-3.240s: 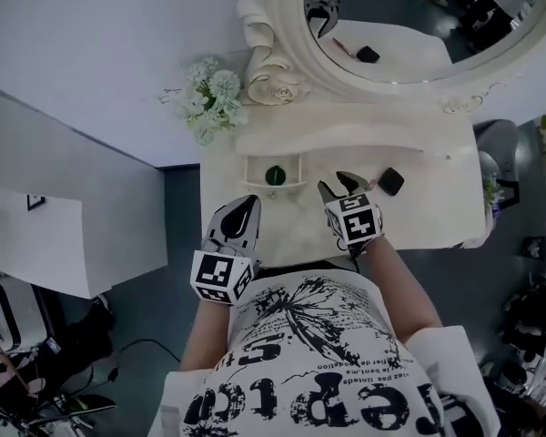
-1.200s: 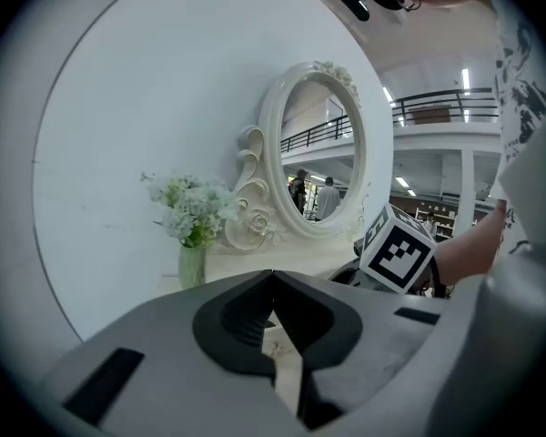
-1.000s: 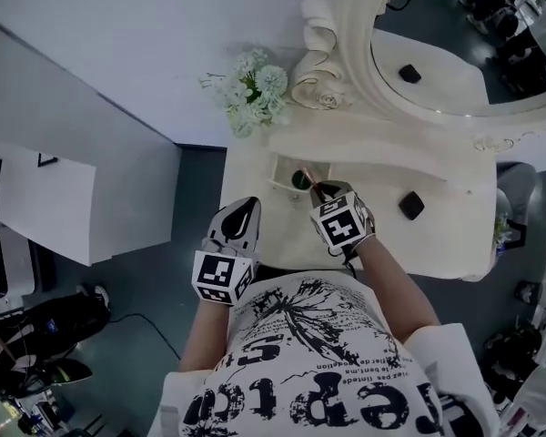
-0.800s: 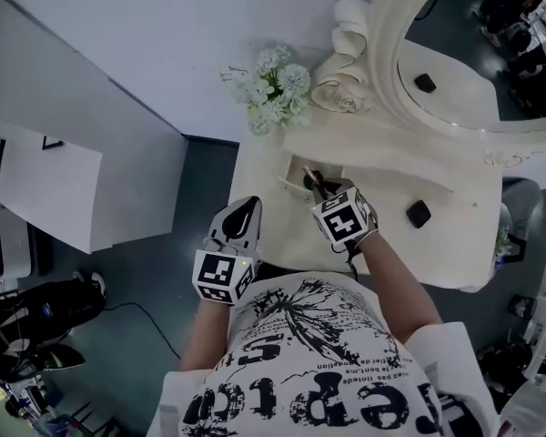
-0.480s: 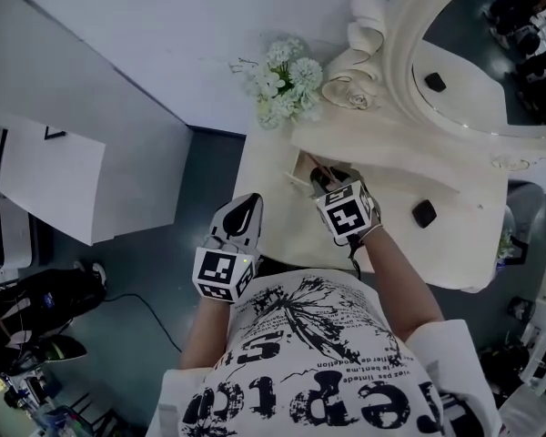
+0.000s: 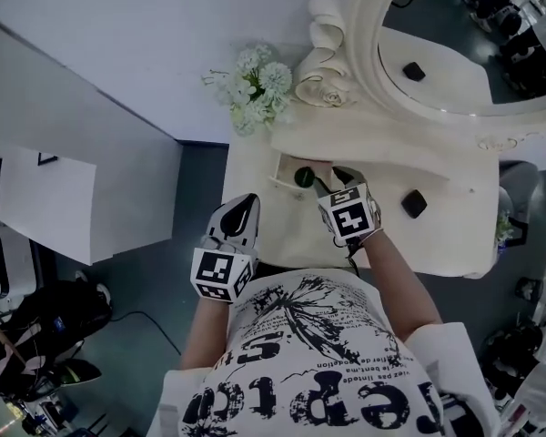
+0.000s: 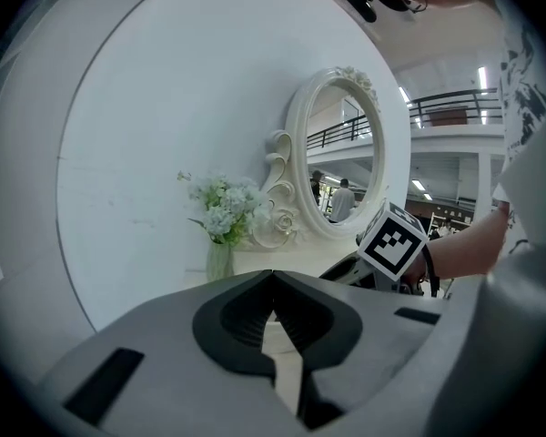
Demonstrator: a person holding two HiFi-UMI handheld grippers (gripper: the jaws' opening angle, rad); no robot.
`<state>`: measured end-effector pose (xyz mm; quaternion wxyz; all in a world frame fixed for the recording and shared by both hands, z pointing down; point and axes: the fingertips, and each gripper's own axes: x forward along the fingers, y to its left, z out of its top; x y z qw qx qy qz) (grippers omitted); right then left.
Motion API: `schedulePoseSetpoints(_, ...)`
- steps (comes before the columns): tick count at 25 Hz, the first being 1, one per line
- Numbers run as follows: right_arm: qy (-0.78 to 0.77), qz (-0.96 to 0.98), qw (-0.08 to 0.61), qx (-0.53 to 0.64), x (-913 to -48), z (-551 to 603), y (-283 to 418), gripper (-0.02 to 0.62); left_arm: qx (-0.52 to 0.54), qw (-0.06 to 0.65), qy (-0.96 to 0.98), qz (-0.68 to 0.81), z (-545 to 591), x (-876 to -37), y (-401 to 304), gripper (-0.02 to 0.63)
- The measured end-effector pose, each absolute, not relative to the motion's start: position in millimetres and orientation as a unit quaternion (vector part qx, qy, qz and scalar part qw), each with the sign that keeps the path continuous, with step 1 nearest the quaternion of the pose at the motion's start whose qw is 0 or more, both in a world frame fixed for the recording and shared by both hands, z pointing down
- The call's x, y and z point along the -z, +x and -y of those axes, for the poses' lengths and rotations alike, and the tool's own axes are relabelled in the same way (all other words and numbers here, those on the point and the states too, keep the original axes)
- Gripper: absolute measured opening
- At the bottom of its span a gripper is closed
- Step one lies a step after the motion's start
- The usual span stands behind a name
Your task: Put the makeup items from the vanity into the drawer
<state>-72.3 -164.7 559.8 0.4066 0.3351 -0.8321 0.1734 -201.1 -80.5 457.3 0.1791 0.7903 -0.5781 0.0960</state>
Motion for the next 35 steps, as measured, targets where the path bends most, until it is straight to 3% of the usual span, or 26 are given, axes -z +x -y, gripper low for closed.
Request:
schedulePoseSetpoints(10,0.443,0.789,0.369,-0.210,-561.9,165.1,46.9,0.265,-0.107,0.175,0.843,0.498,107.9,-464.1,-118.3,0.020)
schedulePoseSetpoints(20,0.513,0.727,0.384,-0.247,-593.8,144.7,182.5,0.322,-0.125,0.178,0.880,0.422,121.9,-475.9,-17.5,0.020)
schedulePoseSetpoints(35,0.371,0.765,0.475,-0.228,-648.3,168.5,220.6,0.353,-0.154,0.204,0.852,0.457,128.0,-506.5,19.6,0.020)
